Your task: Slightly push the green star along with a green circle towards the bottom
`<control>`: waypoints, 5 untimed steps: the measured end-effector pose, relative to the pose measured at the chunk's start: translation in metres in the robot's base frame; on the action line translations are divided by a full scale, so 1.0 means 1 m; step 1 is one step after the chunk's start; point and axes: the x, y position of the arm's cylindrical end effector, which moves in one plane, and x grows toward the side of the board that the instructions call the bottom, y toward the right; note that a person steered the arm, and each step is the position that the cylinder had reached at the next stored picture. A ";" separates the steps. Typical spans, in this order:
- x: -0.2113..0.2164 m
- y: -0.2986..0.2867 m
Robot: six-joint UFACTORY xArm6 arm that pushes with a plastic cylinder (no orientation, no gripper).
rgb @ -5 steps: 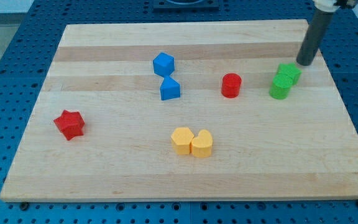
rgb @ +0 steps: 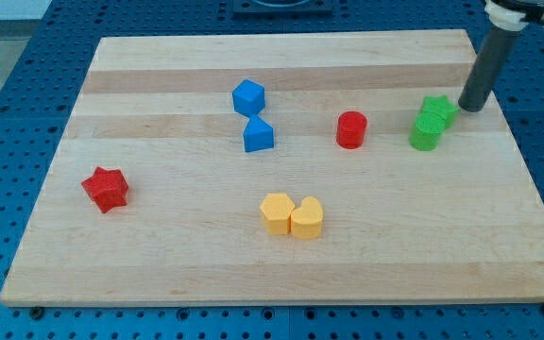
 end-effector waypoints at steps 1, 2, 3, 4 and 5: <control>0.003 -0.005; 0.004 -0.015; 0.004 -0.026; 0.004 -0.037; 0.004 -0.047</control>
